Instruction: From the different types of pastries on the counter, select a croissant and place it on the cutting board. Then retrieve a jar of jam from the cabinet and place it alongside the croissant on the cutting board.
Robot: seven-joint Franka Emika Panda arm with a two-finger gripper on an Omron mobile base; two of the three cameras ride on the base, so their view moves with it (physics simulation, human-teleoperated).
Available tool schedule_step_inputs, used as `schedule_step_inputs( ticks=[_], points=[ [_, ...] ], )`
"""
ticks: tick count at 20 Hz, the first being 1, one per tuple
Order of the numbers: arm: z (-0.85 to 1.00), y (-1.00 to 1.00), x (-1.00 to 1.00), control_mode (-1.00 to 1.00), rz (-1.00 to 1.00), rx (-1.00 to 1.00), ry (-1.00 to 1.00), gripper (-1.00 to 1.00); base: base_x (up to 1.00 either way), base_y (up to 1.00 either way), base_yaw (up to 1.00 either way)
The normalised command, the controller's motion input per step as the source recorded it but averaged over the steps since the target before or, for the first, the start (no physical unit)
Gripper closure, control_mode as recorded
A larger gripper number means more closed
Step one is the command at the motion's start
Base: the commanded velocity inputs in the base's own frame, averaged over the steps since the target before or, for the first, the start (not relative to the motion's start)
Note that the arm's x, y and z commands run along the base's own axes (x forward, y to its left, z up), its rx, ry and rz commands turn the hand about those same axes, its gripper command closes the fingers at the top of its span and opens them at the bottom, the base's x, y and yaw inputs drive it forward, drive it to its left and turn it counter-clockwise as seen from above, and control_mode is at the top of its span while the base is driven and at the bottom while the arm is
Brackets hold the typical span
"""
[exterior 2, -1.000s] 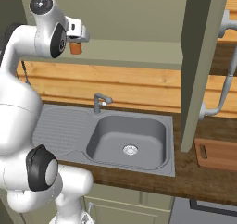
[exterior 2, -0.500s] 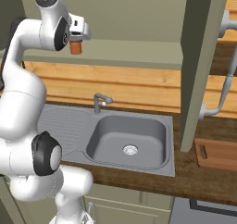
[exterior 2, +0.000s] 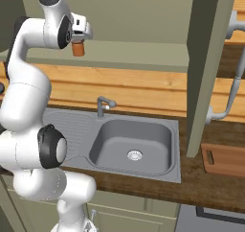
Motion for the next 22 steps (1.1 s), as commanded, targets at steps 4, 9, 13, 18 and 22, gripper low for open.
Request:
schedule_step_inputs(
  ticks=[4, 9, 13, 18, 22],
  points=[
    [-0.12, 0.02, 0.16, -1.00, 0.00, 0.00, 0.00, -1.00, 0.00, 0.00, 0.00],
    [-0.14, 0.00, 0.12, -1.00, 0.01, 0.00, -0.01, -1.00, 0.00, 0.00, 0.00],
    [-0.13, 0.00, 0.10, -1.00, 0.01, 0.00, -0.01, -1.00, 0.00, 0.00, 0.00],
    [-0.11, 0.00, 0.16, -1.00, 0.00, 0.00, -0.03, -1.00, 0.00, 0.00, 0.00],
    [-0.09, 0.00, 0.23, -1.00, 0.01, 0.00, -0.04, -1.00, 0.00, 0.00, 0.00]
  ],
)
